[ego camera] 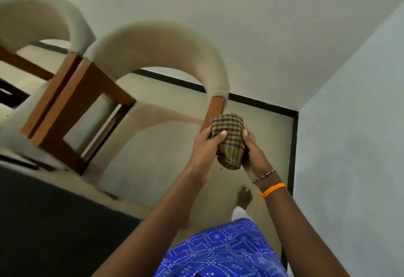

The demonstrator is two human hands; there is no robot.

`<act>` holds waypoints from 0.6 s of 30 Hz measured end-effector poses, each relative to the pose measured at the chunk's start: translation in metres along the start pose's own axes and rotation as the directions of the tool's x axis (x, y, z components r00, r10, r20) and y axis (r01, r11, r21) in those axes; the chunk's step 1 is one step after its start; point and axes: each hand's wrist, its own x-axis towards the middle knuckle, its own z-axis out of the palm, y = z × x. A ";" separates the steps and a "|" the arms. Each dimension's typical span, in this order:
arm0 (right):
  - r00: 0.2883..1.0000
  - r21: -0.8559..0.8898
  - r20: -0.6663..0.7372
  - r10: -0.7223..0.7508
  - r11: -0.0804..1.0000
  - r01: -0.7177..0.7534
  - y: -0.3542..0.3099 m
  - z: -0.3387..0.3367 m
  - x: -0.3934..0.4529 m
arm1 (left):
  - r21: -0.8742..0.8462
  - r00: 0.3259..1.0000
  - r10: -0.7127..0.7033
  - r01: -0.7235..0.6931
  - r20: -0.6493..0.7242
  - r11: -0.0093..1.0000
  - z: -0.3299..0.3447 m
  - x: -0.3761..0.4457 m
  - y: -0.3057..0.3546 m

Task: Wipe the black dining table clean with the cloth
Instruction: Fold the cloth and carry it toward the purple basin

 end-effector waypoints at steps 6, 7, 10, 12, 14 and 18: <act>0.992 0.181 0.046 0.113 0.976 -0.120 -0.059 -0.082 0.080 | -0.019 0.998 -0.054 0.055 0.022 0.998 0.084 0.095 0.016; 0.992 0.197 0.063 0.108 0.973 -0.118 -0.069 -0.096 0.092 | -0.020 0.997 -0.070 0.070 0.015 0.997 0.098 0.109 0.019; 0.986 0.230 0.093 0.138 0.960 -0.156 -0.101 -0.137 0.127 | -0.011 0.995 -0.095 0.095 -0.035 0.995 0.139 0.149 0.029; 0.977 0.198 0.129 0.169 0.961 -0.192 -0.121 -0.158 0.149 | -0.013 0.988 -0.129 0.128 -0.088 0.992 0.161 0.172 0.035; 0.966 0.152 0.173 0.192 0.964 -0.219 -0.138 -0.174 0.169 | -0.036 0.979 -0.172 0.169 -0.114 0.985 0.181 0.193 0.040; 0.937 0.002 0.254 0.242 0.968 -0.250 -0.163 -0.188 0.215 | -0.101 0.957 -0.224 0.208 -0.187 0.973 0.201 0.231 0.052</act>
